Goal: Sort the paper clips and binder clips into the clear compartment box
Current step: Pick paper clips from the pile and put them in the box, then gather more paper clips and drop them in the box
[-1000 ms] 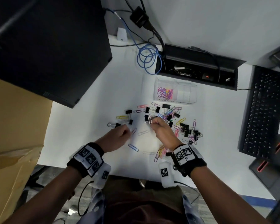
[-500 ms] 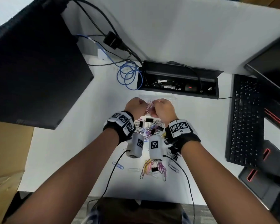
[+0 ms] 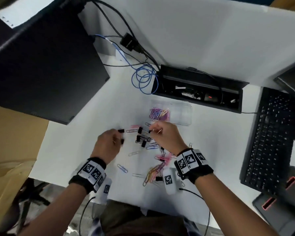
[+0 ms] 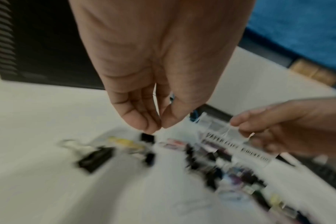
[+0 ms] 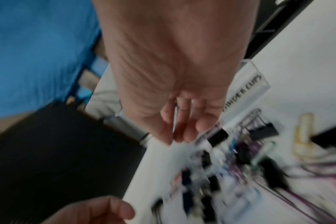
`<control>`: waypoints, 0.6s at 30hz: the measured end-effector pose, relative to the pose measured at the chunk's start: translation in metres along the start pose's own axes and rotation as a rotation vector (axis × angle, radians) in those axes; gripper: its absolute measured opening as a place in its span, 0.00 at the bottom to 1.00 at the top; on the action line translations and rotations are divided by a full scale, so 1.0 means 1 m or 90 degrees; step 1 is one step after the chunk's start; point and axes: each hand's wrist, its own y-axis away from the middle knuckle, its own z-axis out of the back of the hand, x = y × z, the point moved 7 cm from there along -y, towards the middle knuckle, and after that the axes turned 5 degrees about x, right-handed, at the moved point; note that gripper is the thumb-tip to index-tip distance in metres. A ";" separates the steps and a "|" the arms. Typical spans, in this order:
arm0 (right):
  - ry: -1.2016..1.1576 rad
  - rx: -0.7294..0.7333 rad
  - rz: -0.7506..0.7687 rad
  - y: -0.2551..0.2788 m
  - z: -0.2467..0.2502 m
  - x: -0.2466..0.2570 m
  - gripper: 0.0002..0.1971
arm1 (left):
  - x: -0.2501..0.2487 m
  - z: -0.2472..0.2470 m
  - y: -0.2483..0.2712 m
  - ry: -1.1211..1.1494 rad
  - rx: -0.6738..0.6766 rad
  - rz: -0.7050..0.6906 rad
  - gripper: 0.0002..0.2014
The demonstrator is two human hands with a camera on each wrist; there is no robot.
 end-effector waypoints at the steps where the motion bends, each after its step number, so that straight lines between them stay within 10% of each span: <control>1: 0.024 0.057 0.018 0.003 -0.015 -0.002 0.07 | 0.019 0.002 0.005 -0.024 -0.010 0.024 0.06; 6: 0.223 0.203 0.074 0.009 -0.081 -0.010 0.11 | 0.070 0.000 0.016 -0.102 0.001 0.022 0.09; 11: 0.319 0.146 0.041 0.008 -0.111 -0.018 0.14 | 0.079 0.001 0.004 -0.128 0.009 -0.070 0.22; 18: 0.364 0.081 -0.014 0.008 -0.124 -0.023 0.03 | 0.056 0.007 -0.004 -0.138 0.049 -0.226 0.13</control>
